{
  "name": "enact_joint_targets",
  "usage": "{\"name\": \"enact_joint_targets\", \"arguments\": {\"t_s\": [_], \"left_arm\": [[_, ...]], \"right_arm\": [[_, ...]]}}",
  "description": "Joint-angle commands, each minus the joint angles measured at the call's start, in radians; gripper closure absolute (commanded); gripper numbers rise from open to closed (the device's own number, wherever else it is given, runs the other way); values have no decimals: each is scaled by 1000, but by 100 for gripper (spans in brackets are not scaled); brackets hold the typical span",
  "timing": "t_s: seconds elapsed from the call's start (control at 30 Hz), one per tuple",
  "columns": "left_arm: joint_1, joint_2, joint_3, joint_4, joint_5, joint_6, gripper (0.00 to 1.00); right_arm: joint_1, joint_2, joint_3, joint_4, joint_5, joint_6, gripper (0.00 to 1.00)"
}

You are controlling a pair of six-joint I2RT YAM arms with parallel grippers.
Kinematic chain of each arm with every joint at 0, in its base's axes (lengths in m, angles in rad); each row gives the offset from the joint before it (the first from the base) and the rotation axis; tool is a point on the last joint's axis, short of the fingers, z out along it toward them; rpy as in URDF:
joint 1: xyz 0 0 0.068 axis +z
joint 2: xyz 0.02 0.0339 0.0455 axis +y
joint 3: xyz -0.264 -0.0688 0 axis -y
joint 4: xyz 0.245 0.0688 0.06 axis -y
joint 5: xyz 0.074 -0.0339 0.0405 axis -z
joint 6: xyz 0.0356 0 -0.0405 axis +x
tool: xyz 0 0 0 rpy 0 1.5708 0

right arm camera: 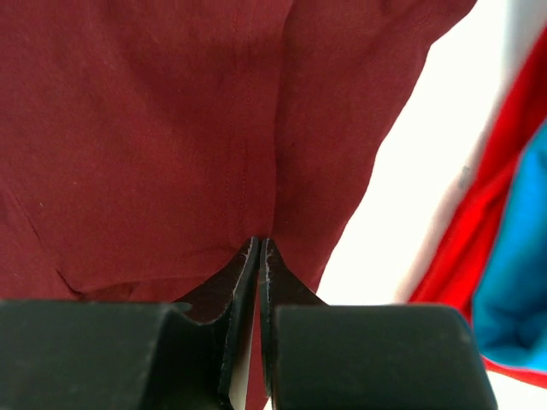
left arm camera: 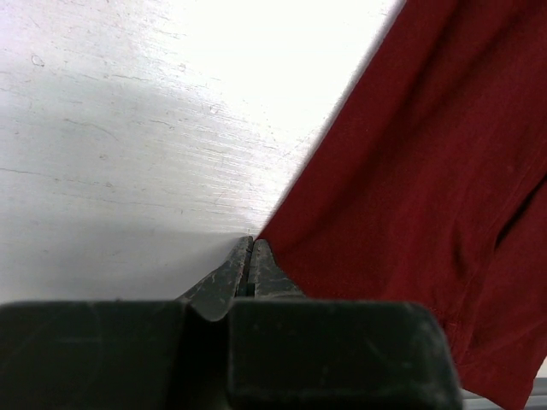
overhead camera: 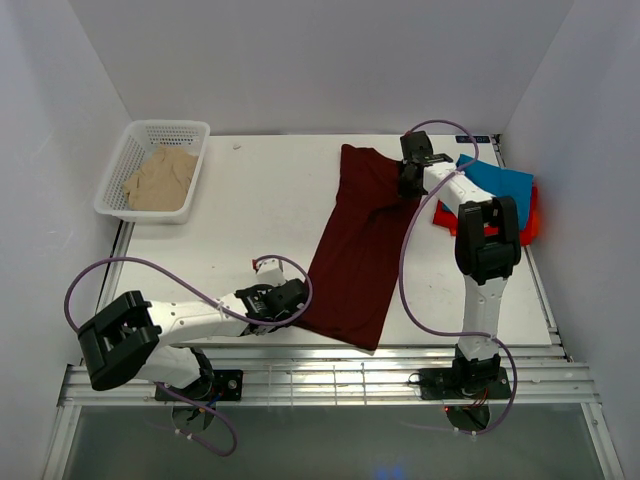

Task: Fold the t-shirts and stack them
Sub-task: Fold the tshirt

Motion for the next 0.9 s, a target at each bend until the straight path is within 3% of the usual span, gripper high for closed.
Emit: {"name": "enact_joint_targets", "arguments": {"t_s": [0.0,0.23,0.43,0.63,0.87], "left_arm": [[-2,-28,-24,-51,2,-15,100],[-2,-34,74,-29,-64,67,100],[-2,35,281,97,-127,288,100],[1,193,453,281,-144,506,100],[36,412,499,496,-153,623,100]], "right_arm": [[-7,-75,-20,-11,63,12,92],[-10,-40,9,-36,60,15,91],[-11,-32,17,-86,97,35,90],[-11,-24,18,-91,79,29,62],[-11,-32,55,15,-38,-23,49]]}}
